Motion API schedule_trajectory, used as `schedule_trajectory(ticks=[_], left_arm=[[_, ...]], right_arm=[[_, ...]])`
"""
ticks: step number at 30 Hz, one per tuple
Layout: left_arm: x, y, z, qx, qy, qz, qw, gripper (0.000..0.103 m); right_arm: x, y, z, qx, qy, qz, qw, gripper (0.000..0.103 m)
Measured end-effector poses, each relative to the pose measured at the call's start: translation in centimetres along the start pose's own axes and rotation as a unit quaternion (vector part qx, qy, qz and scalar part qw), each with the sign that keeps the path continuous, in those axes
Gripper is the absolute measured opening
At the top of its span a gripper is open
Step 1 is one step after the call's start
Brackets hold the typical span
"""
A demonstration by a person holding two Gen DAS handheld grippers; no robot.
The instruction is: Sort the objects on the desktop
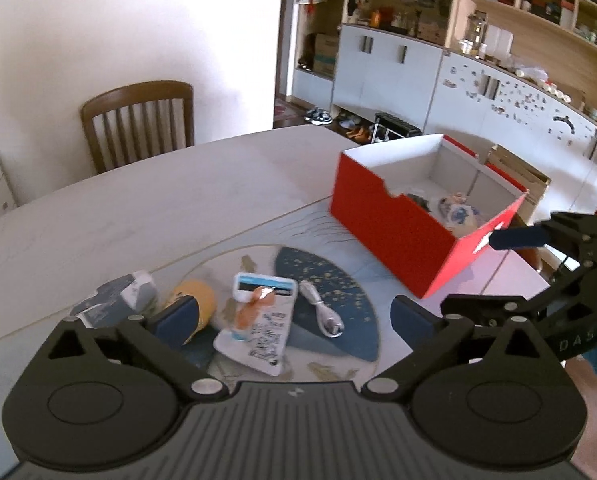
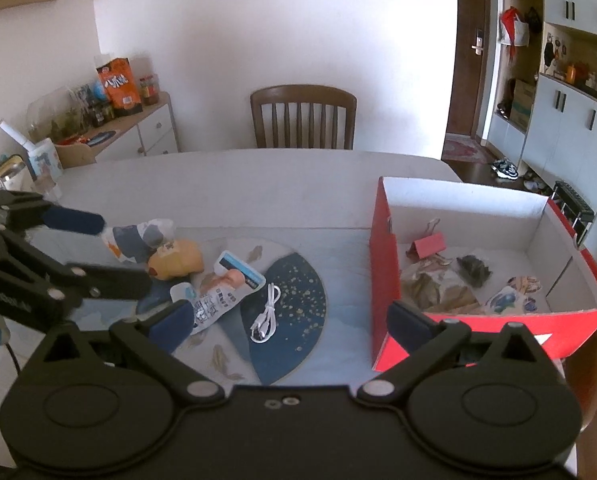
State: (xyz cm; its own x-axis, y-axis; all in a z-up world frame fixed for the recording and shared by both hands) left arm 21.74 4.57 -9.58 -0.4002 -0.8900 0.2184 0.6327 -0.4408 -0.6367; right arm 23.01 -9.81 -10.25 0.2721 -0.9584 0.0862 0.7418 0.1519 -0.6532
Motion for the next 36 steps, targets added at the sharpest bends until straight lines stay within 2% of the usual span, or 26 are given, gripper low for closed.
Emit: schedule_trajectory(ticks=[14, 23, 27, 30, 36], left_arm=[[-8.3, 0.1, -1.5, -0.01, -0.019, 0.06, 0.998, 0.103], [-13.8, 1.0, -1.6, -0.009, 0.04, 0.099, 0.9943, 0.103], [-15.3, 1.7, -1.8, -0.019, 0.069, 0.096, 0.9928, 0.103], [-16.1, 2.6, -2.0, -0.032, 0.078, 0.082, 0.993, 0.103], [-17.4, 4.2, -2.2, -0.049, 0.093, 0.08, 0.9912, 0.103]], right_arm=[[-2.6, 3.6, -0.7, -0.024, -0.009, -0.012, 1.0, 0.103], [-4.0, 6.1, -1.3, -0.044, -0.023, -0.016, 0.999, 0.102], [-4.5, 7.1, -1.6, -0.053, -0.025, -0.016, 0.998, 0.102], [-5.0, 7.9, -1.7, -0.058, -0.027, -0.016, 0.998, 0.101], [-5.6, 10.1, -2.7, -0.077, -0.039, -0.022, 0.996, 0.097]])
Point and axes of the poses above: each gripper's, at about its wrist camera, not at the fingertips, and y roughly the way its jaws point, x to its right, z to its top, the point moved 10 cm from there along y, roughly the way its jaws point, and after that the axes turned 13 degrees about -z, right-handed, at the moved point
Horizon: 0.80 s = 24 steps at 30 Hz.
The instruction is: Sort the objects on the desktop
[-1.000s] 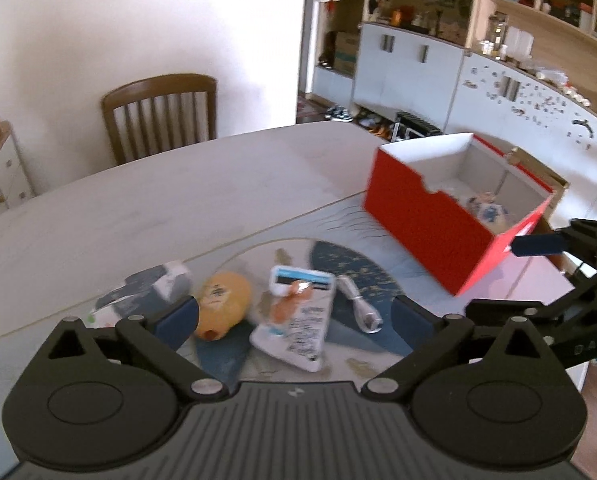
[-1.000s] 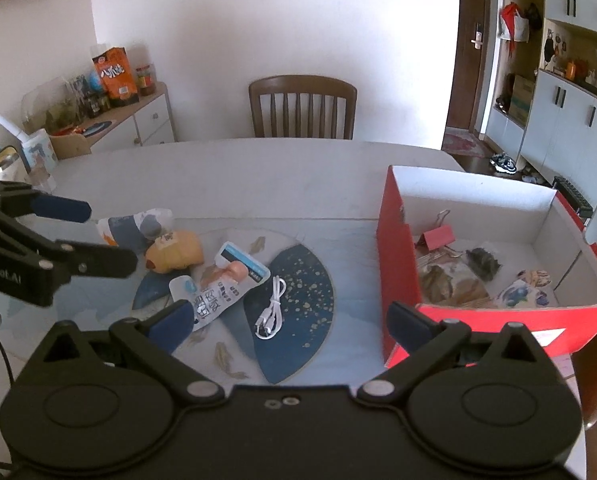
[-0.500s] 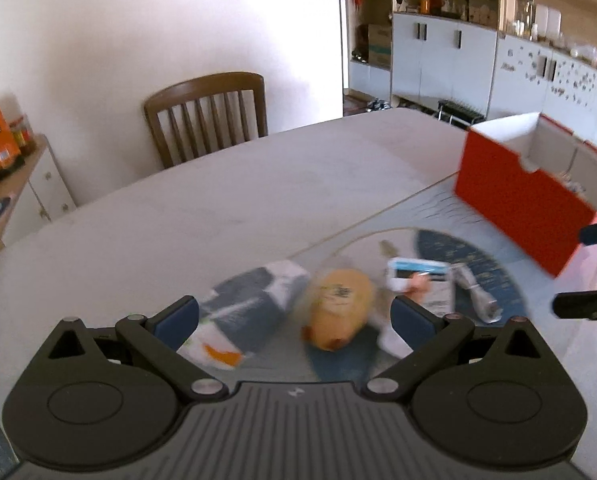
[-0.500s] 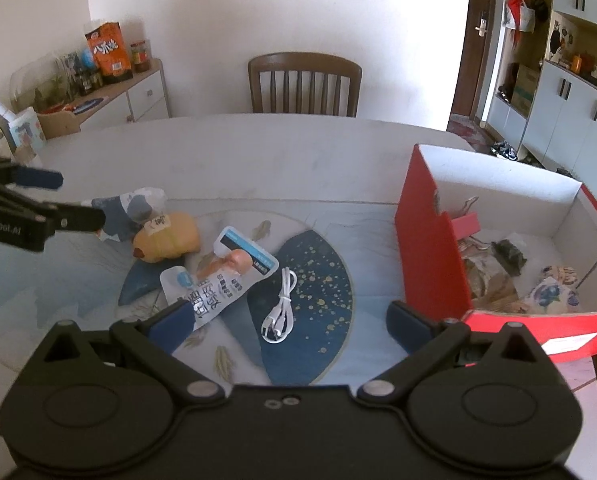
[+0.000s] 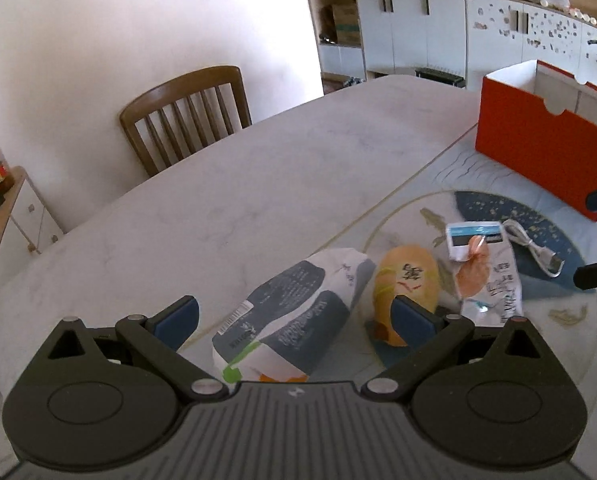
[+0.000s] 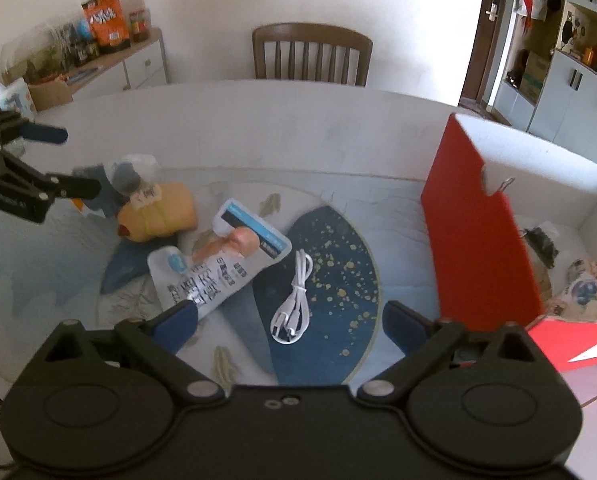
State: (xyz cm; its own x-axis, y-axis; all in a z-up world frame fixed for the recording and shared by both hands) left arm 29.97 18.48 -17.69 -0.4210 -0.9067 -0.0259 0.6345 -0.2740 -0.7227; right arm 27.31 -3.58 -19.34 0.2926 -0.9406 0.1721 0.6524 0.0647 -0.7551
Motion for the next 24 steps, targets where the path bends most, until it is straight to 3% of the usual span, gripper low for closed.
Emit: schedule_trajectory(ticks=[24], left_arm=[[-2.5, 6.0, -2.0, -0.064, -0.019, -0.027, 0.9974, 0.102]], right_arm=[[-1.0, 4.9, -1.2, -0.044, 0.006, -0.008, 0.999, 0.084]])
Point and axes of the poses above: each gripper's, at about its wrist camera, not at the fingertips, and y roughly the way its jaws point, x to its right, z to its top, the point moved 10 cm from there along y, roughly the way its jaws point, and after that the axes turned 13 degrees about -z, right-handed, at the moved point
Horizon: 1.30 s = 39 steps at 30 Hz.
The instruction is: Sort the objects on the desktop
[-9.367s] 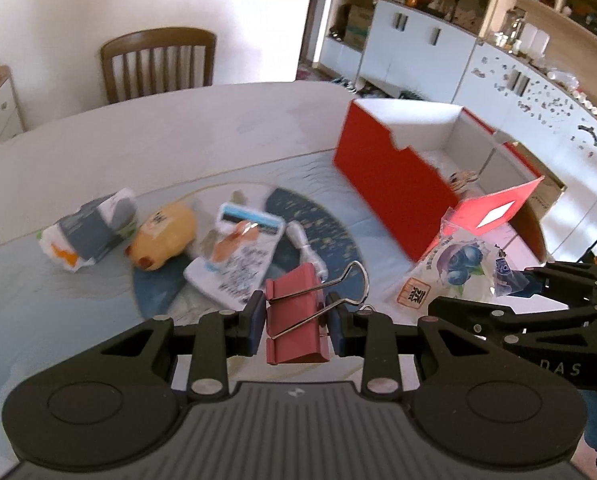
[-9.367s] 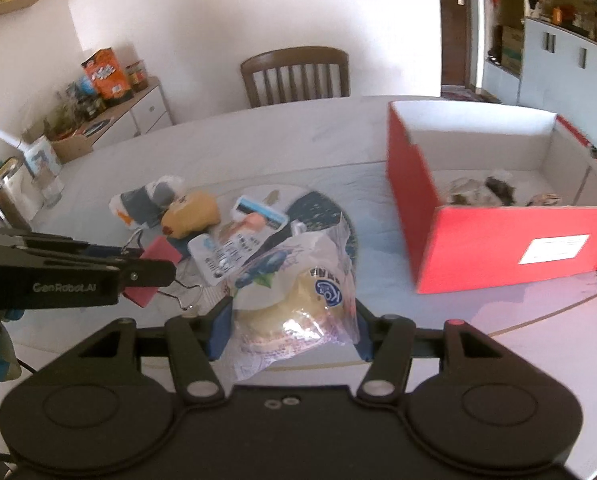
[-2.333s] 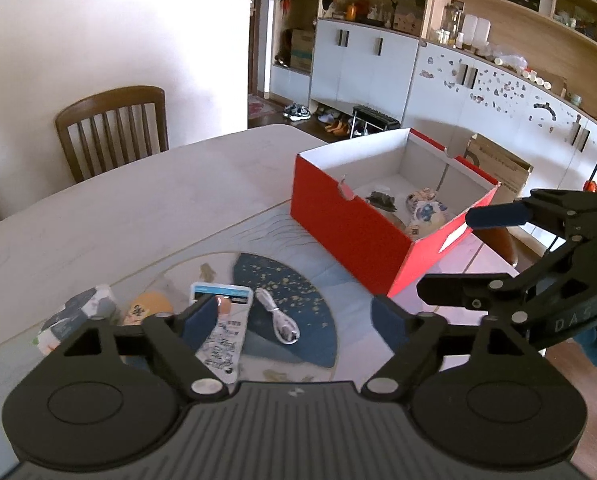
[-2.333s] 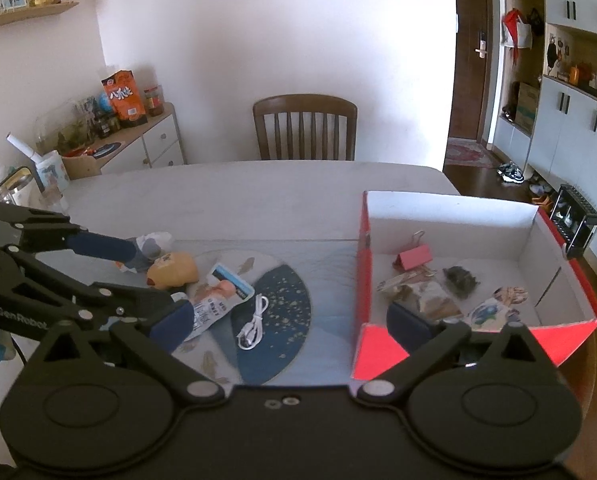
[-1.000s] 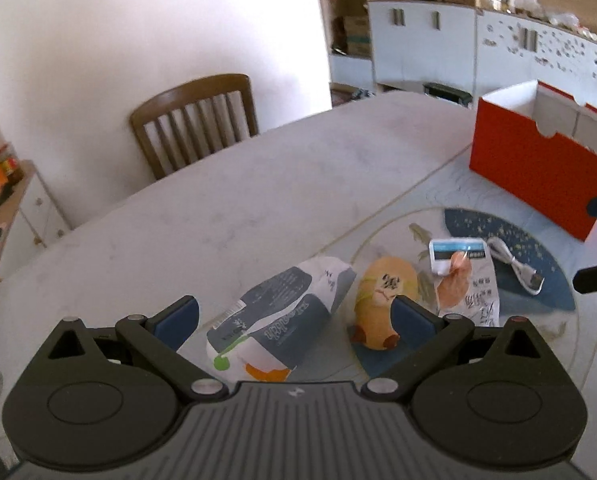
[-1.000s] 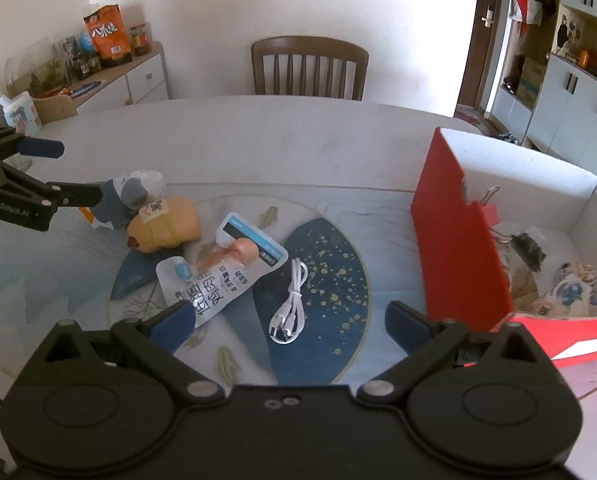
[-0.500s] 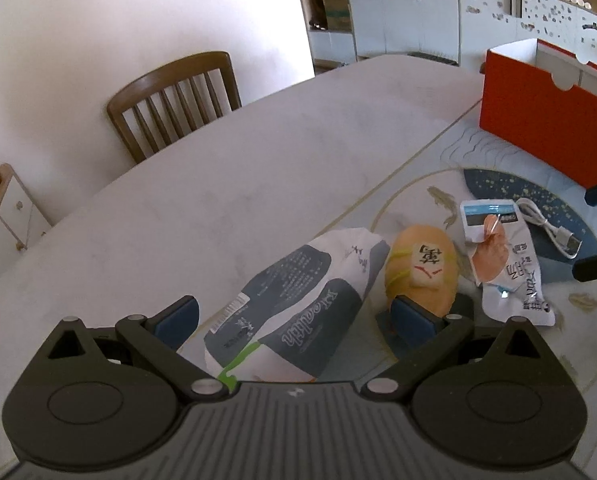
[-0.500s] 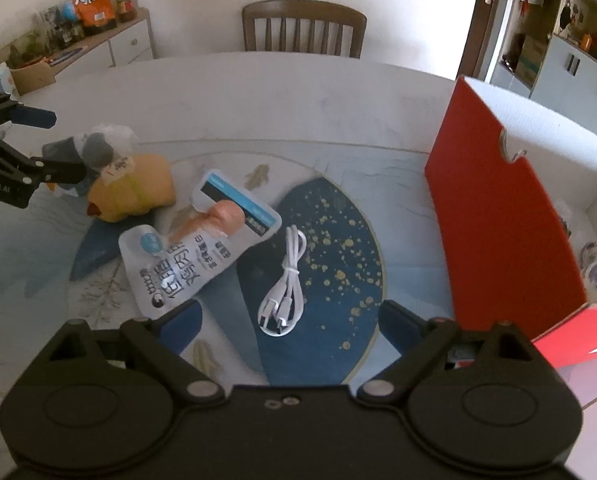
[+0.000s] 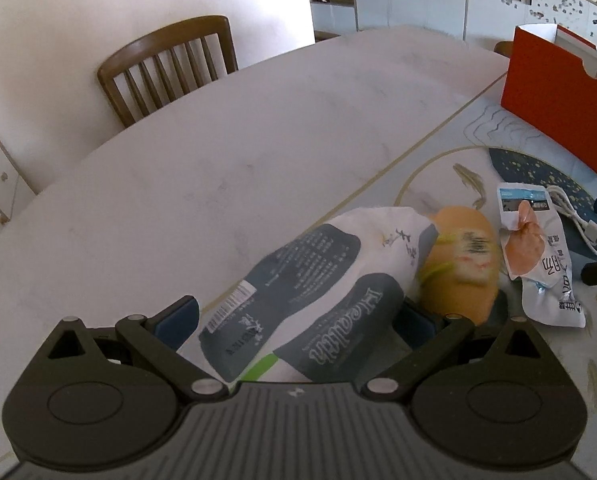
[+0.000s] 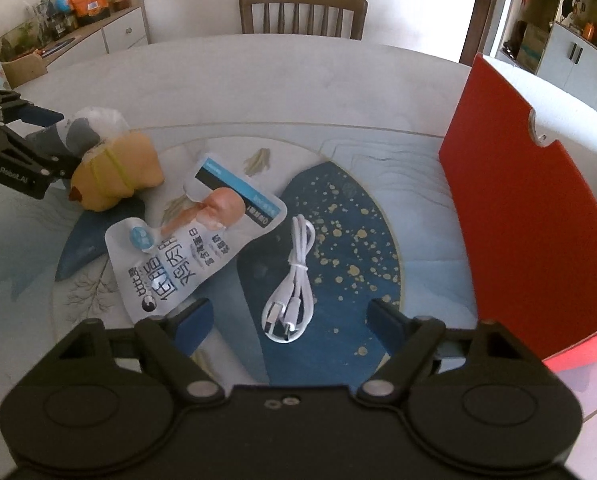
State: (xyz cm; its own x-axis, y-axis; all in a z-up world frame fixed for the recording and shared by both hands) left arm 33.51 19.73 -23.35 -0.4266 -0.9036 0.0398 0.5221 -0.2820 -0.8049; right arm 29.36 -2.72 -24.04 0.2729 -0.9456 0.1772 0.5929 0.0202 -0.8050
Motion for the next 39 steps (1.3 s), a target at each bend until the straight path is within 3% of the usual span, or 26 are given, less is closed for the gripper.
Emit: schedule_trajectory(ticks=[10, 15, 20, 25, 32, 39], left_arm=[[-0.1, 0.0, 0.0, 0.002, -0.009, 0.0, 1.0, 0.101], [-0.2, -0.1, -0.3, 0.0, -0.019, 0.004, 0.9998, 0.087], [-0.1, -0.4, -0.6, -0.002, -0.029, 0.009, 0.9995, 0.07], [0.0, -0.9, -1.0, -0.007, -0.05, 0.023, 0.9985, 0.064], [0.4, -2.1, -2.0, -0.006, -0.082, 0.04, 0.9958, 0.054], [1.0, -3.9, -3.3, -0.004, -0.124, 0.046, 0.9912, 0.048]], right_arm=[[-0.2, 0.0, 0.2, 0.009, 0.011, -0.003, 1.0, 0.083], [0.1, -0.1, 0.2, 0.013, 0.019, -0.009, 1.0, 0.078], [0.1, -0.3, 0.4, 0.016, 0.018, -0.008, 1.0, 0.061], [-0.3, -0.5, 0.5, 0.021, 0.008, -0.001, 1.0, 0.05], [0.1, -0.6, 0.5, 0.016, 0.012, -0.002, 1.0, 0.024], [1.0, -1.1, 0.2, 0.012, 0.027, 0.002, 1.0, 0.022]])
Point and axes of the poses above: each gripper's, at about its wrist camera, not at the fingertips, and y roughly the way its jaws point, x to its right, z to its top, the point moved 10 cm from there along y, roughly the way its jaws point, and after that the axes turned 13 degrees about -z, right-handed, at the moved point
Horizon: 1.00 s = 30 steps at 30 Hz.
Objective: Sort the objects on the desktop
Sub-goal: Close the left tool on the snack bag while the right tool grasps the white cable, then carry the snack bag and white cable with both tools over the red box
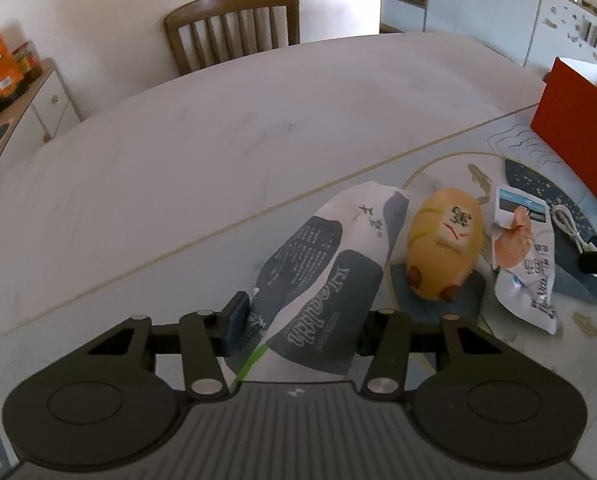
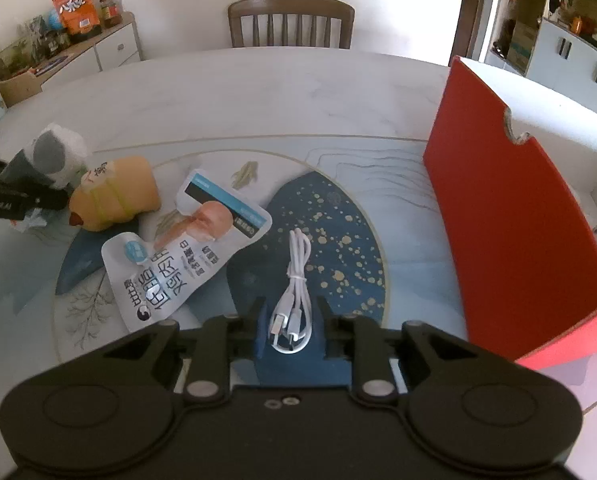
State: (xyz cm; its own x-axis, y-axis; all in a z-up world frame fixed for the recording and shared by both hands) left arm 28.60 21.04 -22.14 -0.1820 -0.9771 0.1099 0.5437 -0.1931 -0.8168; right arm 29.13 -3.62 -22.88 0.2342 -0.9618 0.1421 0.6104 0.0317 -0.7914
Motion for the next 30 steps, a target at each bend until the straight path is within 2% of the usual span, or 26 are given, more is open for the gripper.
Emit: schedule_trajectory(ticks=[9, 15, 25, 30], left_arm=[[1.5, -2.1, -1.7, 0.003, -0.044, -0.008, 0.999, 0.041], [3.5, -3.9, -2.6, 0.007, -0.075, -0.03, 0.9967, 0.034], [8.7, -6.3, -1.8, 0.022, -0.073, -0.062, 0.9952, 0.031], [11.6, -7.4, -1.2, 0.025, -0.056, -0.08, 0.9949, 0.031]], right_arm=[[0.8, -1.7, -0.5, 0.008, 0.01, 0.005, 1.0, 0.021], [1.8, -3.7, -0.8, 0.016, 0.025, 0.012, 0.999, 0.021], [3.7, -6.7, -1.6, 0.028, 0.056, 0.029, 0.998, 0.021], [4.6, -8.2, -2.0, 0.033, 0.073, 0.037, 0.996, 0.021]])
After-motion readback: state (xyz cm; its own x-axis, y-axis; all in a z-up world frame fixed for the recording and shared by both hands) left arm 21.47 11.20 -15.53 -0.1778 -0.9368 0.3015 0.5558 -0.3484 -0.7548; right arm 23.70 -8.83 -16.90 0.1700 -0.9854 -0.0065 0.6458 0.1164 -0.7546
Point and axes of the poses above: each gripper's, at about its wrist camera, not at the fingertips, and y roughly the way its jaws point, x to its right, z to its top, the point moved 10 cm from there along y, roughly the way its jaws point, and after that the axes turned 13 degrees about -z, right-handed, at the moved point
